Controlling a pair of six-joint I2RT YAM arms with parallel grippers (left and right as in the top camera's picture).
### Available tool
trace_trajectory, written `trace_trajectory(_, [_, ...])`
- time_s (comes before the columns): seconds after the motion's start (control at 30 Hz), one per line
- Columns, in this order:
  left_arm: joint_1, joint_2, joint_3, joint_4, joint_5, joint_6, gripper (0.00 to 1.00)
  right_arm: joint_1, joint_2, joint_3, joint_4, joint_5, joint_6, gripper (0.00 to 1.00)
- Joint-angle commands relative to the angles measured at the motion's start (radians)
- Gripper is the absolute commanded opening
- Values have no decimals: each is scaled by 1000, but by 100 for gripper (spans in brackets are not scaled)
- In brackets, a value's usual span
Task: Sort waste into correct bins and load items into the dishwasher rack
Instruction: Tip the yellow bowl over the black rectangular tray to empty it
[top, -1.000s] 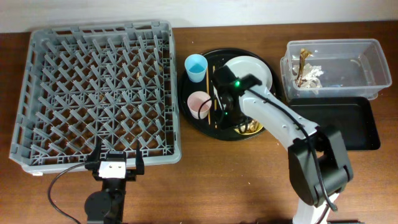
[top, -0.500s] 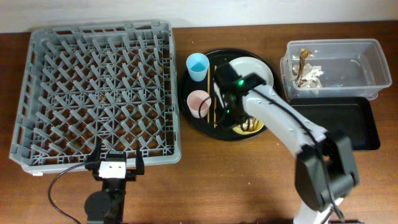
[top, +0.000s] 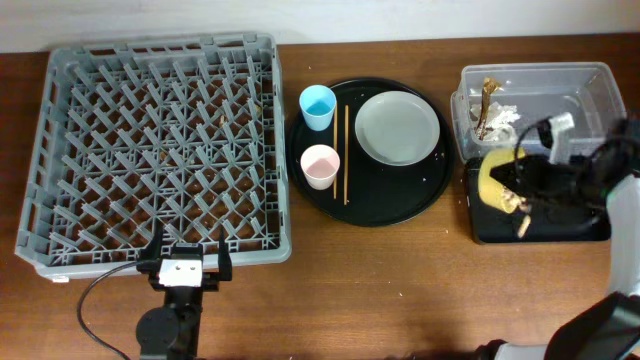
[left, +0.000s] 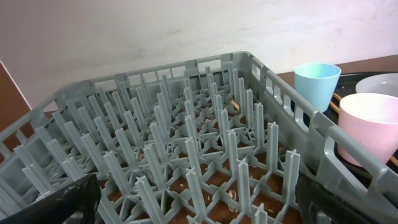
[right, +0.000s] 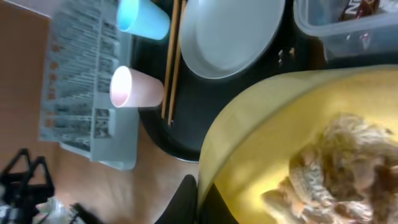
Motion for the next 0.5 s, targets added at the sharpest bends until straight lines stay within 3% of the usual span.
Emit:
trace_trajectory(0.0, [4, -5, -5, -1, 8, 13, 99, -108, 39, -134, 122, -275, -46, 4])
trace_trajectory(0.23, [4, -5, -5, -1, 8, 13, 100, -152, 248, -169, 258, -644, -42, 4])
trace_trajectory(0.47, [4, -5, -5, -1, 8, 13, 100, -315, 278, -169, 273, -659, 227, 4])
